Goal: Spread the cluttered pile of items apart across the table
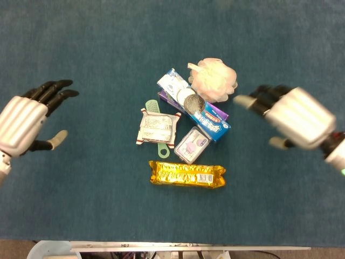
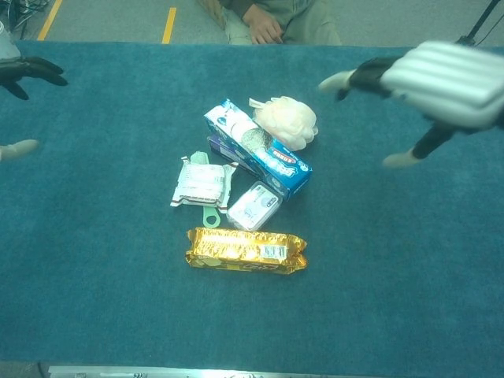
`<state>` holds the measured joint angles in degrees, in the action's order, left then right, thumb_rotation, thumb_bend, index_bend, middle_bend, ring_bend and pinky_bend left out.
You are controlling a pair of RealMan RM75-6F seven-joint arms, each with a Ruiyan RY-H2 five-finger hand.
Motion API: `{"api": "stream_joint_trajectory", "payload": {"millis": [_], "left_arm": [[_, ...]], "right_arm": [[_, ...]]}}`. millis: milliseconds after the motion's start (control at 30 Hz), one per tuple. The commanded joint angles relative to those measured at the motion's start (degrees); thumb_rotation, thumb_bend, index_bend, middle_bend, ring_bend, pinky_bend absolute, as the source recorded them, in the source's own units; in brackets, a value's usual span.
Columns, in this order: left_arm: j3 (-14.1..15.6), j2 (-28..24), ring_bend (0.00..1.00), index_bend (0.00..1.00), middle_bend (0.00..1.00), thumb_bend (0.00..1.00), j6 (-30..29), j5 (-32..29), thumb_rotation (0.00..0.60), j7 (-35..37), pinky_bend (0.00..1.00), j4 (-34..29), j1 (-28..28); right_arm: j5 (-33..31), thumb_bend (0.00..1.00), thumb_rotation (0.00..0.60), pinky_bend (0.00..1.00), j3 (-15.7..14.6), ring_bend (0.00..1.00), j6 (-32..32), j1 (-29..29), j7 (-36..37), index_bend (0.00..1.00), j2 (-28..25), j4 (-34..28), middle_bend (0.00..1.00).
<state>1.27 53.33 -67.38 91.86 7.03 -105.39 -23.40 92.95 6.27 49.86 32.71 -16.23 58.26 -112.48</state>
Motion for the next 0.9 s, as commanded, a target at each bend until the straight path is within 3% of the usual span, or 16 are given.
{"api": "stream_joint_trajectory", "payload": {"millis": [33,233,400,533,733,900], "left_arm": [[0.29,-0.46,0.11,0.15,0.10,0.32,-0.55,0.00,0.600,0.27,0.26,-0.31,0.58],[0.51,-0.90,0.11,0.15,0.10,0.32,-1.09,0.02,0.600,0.36,0.26,-0.71,1.27],[0.71,-0.89,0.11,0.15,0.10,0.32,-0.74,0.17,0.600,0.11,0.26,-0.80,1.38],[0.68,-0.74,0.11,0.15,0.10,0.32,-0.56,0.30,0.600,0.29,0.26,-0.66,1.35],[0.84,-0.72,0.11,0.15,0.10,0.32,-0.85,0.50,0.600,0.75,0.26,-0.39,1.74],[1.03,-1.08,0.11,0.15,0.10,0.32,-1.39,0.59,0.600,1.10,0.26,-0.37,2.28]], "right_arm": [[0.11,0.00,0.600,0.36,-0.97,0.18,-2.77,2.07,-2.21,0.10,2.37,-1.64,0.24],[0.45,0.00,0.600,0.36,-2.59,0.18,-5.45,4.08,-5.17,0.10,5.31,-3.24,0.24],[-0.57,0.00,0.600,0.36,-2.71,0.18,-5.23,4.59,-8.43,0.10,7.15,-1.15,0.24],[-5.33,0.00,0.600,0.36,-1.25,0.18,-3.82,4.50,-13.27,0.09,9.58,1.37,0.24],[-14.87,0.00,0.600,0.36,-0.71,0.16,-3.67,5.38,-21.48,0.06,12.76,0.27,0.22],[-14.56,0.00,0.600,0.36,-2.67,0.16,-5.39,7.12,-23.55,0.06,14.08,-0.94,0.22]]}}
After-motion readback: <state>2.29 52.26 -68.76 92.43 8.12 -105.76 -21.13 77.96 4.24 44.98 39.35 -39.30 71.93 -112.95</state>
